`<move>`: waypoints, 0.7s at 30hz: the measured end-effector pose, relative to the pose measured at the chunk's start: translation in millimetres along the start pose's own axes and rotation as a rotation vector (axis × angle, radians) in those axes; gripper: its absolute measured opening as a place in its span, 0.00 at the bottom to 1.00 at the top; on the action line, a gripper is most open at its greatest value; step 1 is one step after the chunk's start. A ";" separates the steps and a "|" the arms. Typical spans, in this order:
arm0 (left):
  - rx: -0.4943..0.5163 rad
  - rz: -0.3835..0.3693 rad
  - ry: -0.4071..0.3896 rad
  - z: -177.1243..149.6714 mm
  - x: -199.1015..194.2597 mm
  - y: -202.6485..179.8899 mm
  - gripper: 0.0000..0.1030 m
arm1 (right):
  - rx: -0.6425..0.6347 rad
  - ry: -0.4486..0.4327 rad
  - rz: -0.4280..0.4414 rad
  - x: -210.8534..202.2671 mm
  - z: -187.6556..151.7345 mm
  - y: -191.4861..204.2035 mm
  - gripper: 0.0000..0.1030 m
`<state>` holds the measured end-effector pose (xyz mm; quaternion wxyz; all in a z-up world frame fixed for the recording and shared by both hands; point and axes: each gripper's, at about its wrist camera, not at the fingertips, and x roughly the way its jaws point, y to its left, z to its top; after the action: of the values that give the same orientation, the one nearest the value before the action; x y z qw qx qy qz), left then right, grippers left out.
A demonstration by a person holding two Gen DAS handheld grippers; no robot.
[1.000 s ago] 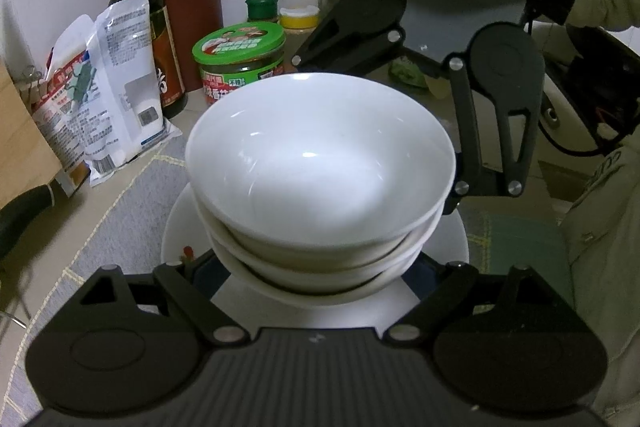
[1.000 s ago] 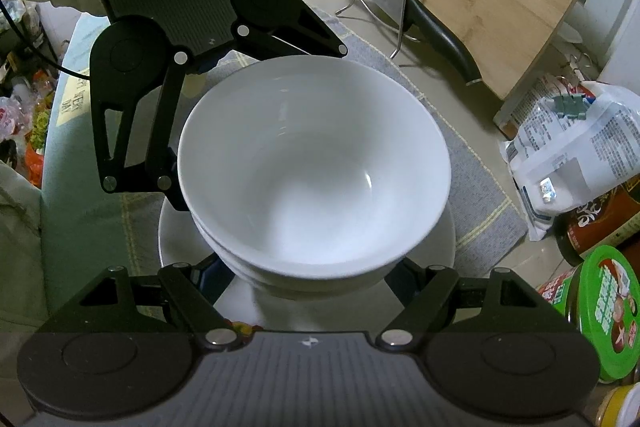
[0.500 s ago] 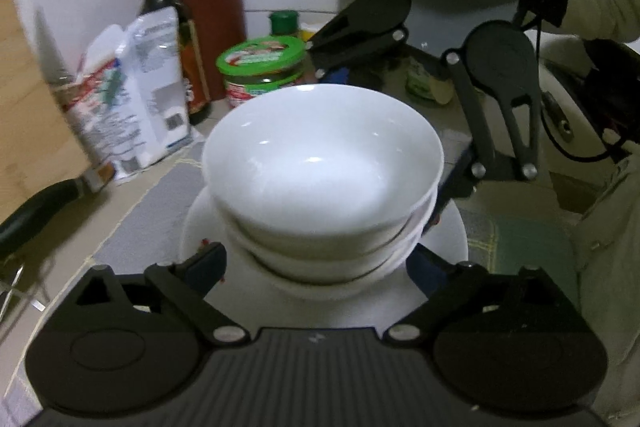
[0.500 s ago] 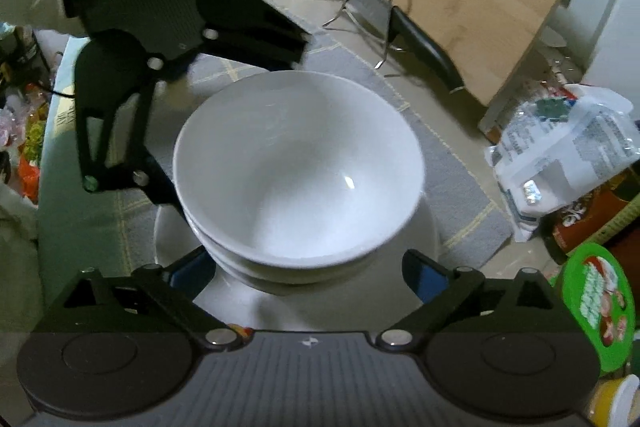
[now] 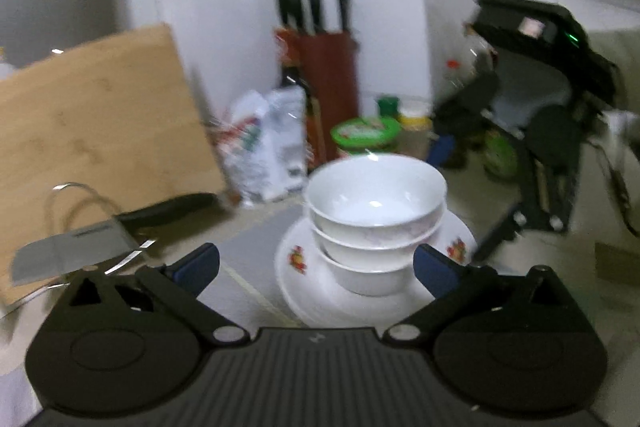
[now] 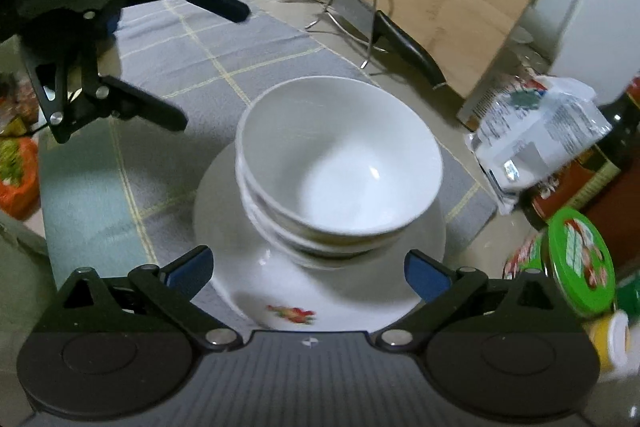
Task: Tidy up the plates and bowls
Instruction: 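Open both grippers and withdraw them from the bowl stack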
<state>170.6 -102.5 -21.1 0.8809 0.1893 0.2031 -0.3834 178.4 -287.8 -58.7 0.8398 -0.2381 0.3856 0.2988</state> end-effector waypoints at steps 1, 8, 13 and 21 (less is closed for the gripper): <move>-0.018 0.011 -0.015 -3.6 -5.0 -0.8 1.00 | 0.017 0.004 -0.028 -1.7 0.5 6.8 1.00; -0.131 0.064 0.058 -20.0 -22.6 -6.9 0.99 | 0.237 0.113 -0.229 4.3 10.6 46.5 1.00; -0.226 0.097 0.071 -24.8 -49.9 -11.1 0.99 | 0.516 0.140 -0.369 2.7 17.0 76.3 1.00; -0.306 0.205 0.137 -21.3 -91.6 -13.8 0.99 | 0.858 0.044 -0.533 -28.6 17.7 136.6 1.00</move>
<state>98.5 -46.0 4.5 0.9180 0.0986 0.2979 -0.2424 78.7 -189.0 -48.8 0.9009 0.0322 0.4170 -0.1163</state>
